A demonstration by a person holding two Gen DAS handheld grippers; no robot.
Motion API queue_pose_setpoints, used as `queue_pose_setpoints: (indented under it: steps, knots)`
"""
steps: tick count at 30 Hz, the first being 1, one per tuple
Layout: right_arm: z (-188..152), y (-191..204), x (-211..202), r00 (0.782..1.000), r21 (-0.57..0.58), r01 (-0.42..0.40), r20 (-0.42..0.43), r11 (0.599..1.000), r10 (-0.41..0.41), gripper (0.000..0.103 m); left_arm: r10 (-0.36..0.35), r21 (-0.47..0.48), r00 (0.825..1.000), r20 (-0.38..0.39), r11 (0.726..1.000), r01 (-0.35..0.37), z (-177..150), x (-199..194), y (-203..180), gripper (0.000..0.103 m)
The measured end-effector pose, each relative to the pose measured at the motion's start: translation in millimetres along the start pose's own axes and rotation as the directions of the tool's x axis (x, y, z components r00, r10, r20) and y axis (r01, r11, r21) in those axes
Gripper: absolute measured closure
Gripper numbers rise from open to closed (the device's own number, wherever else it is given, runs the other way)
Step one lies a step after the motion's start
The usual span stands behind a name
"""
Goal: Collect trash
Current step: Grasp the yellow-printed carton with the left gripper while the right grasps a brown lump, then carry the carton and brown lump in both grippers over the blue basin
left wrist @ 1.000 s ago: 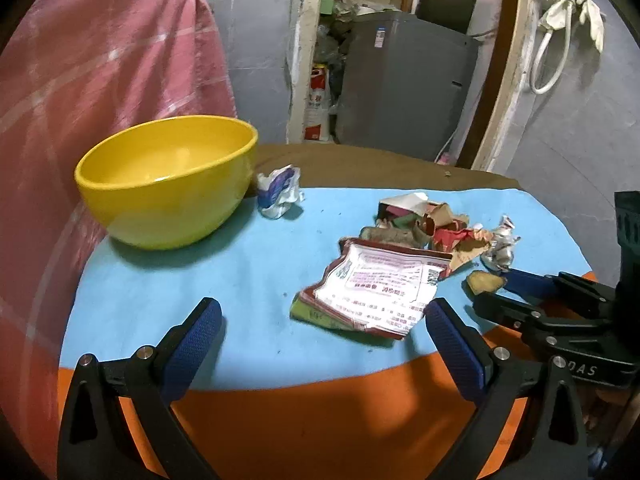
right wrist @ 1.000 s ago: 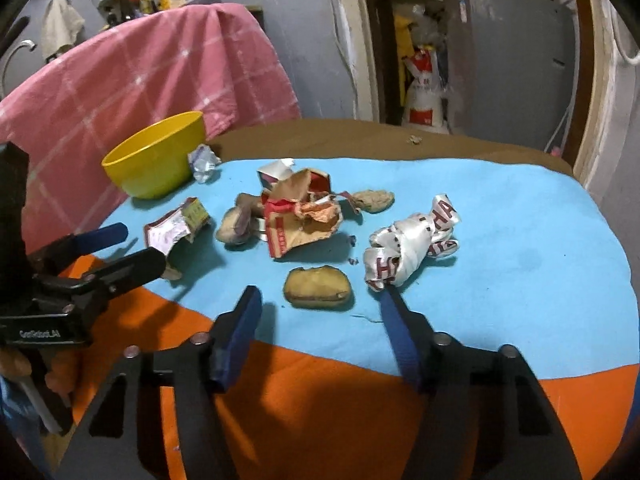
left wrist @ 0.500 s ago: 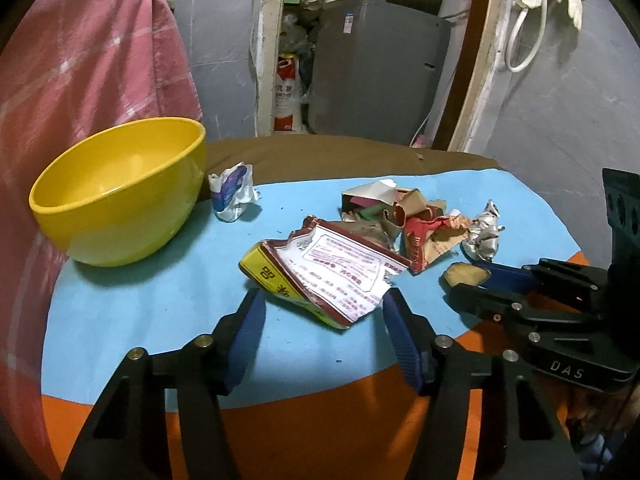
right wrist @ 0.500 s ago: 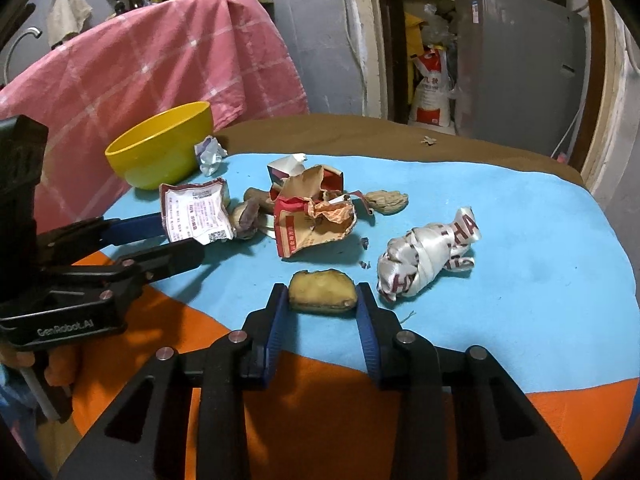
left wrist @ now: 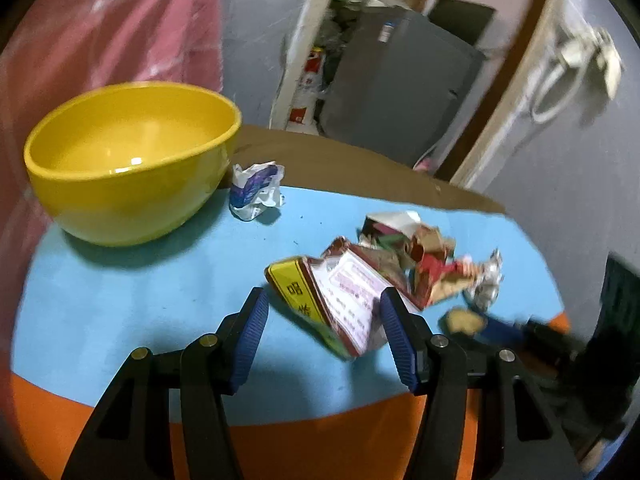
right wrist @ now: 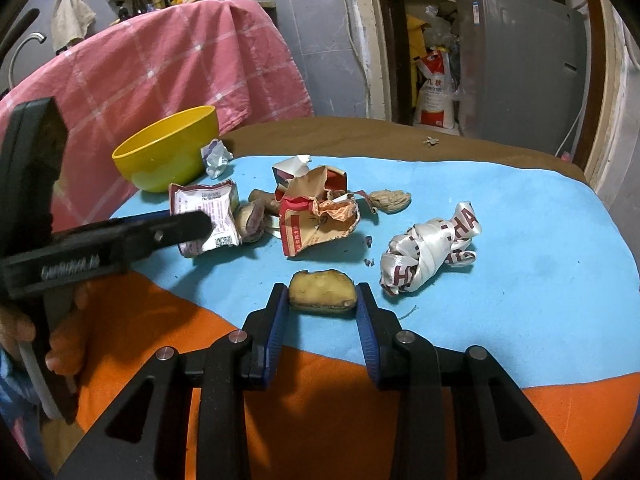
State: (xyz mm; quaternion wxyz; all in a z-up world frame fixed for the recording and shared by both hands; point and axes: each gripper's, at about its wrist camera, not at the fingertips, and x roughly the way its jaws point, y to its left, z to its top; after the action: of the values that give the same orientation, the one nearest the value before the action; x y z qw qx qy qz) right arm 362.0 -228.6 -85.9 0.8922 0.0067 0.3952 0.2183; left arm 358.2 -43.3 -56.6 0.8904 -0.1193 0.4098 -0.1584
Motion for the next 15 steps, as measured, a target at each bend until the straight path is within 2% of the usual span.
queue_pose_setpoints:
  steps: [3,6,9,15]
  knots:
    - [1,1,1,1.0,0.002,-0.001,-0.001,1.0,0.001,0.071,-0.025,-0.066,1.0,0.004,0.997,0.025,3,1,7,0.053]
    - [0,0,0,1.0,-0.002,0.0,0.0,1.0,0.0,0.071,-0.048,-0.078,0.999,0.012,0.996,0.049,2,-1,8,0.069]
    - [0,-2,-1,1.0,0.007,-0.014,0.007,1.0,0.014,0.072,-0.046,-0.082,0.998,0.035,0.995,0.049,2,-8,10,0.078]
    - [-3,2,-6,0.999,-0.008,-0.027,0.047,1.0,0.027,0.072,-0.03,-0.049,0.997,0.077,0.998,0.034,-9,-28,-1,0.084]
